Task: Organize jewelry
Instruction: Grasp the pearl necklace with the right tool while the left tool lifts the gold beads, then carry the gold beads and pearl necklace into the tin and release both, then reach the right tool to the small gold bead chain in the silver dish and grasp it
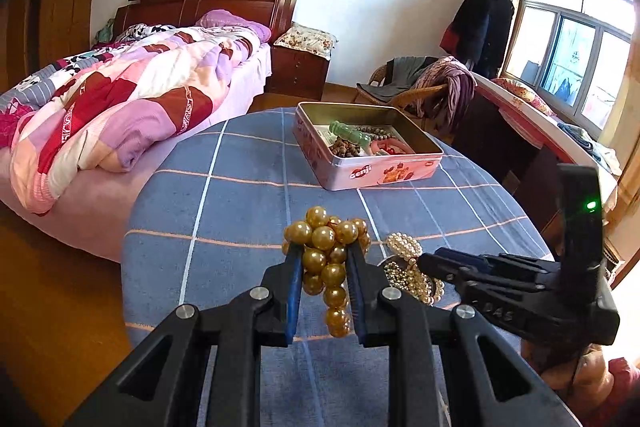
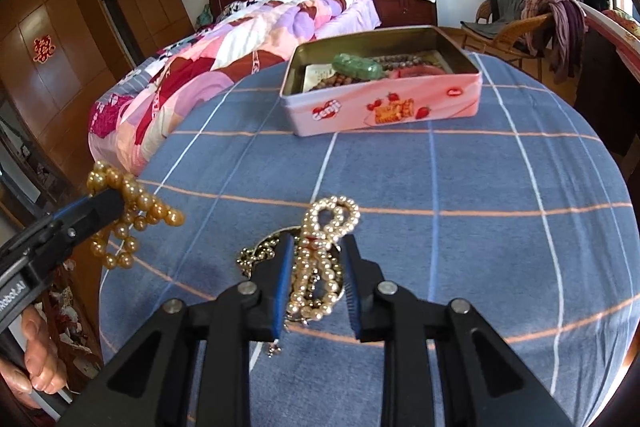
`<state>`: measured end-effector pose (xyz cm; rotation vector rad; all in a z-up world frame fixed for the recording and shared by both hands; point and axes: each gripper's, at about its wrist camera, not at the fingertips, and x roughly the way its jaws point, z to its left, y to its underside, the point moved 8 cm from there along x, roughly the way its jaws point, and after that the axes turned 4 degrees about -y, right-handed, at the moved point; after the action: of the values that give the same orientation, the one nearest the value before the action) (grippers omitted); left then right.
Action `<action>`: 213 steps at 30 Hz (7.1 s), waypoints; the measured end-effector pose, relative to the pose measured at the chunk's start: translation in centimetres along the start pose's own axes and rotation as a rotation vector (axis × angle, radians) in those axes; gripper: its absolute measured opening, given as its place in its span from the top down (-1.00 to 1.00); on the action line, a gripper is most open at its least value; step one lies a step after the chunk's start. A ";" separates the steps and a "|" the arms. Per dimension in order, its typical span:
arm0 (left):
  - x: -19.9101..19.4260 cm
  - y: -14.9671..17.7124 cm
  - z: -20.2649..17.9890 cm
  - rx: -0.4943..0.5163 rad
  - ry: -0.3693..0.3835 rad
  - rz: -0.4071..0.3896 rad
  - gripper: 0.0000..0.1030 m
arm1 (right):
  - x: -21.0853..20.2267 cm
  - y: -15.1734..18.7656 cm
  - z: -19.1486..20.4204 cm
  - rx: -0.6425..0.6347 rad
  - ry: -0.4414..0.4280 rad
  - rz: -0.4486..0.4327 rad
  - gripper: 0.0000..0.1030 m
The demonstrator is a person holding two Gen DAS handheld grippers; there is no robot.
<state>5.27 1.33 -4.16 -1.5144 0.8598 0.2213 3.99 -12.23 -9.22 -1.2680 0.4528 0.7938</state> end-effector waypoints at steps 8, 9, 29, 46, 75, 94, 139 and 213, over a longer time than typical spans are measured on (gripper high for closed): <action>0.3 0.3 0.1 0.002 -0.019 0.015 0.60 | 2.3 -0.2 1.1 -0.097 0.059 0.049 0.44; 0.3 0.3 0.1 0.000 -0.020 0.015 0.60 | 2.3 -0.2 1.1 -0.104 0.064 0.050 0.44; -0.1 0.2 0.2 -0.017 -0.020 0.000 0.60 | -1.4 -1.6 0.3 -0.050 0.013 -0.033 0.76; -0.5 -1.1 -2.5 0.017 0.041 -0.033 0.60 | -6.4 -3.7 -3.3 0.087 0.045 -0.176 0.76; 3.1 -7.5 -5.1 0.058 0.083 -0.098 0.60 | -7.0 -7.9 -6.2 0.072 0.105 -0.255 0.76; 12.2 -13.2 -5.7 0.033 0.096 -0.120 0.59 | -1.1 -14.7 -8.1 0.053 0.153 -0.309 0.76; 10.1 -8.8 -4.6 0.073 -0.223 0.046 -0.50 | -4.1 -10.9 -8.3 0.181 0.114 -0.314 -0.26; 3.1 3.4 0.7 0.050 -0.232 0.128 -0.50 | -2.7 -2.9 1.9 -0.038 -0.115 -0.088 0.75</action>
<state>5.51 1.16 -8.81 -1.3581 0.7703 0.4572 4.14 -11.46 -4.87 -1.2616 0.2882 0.7990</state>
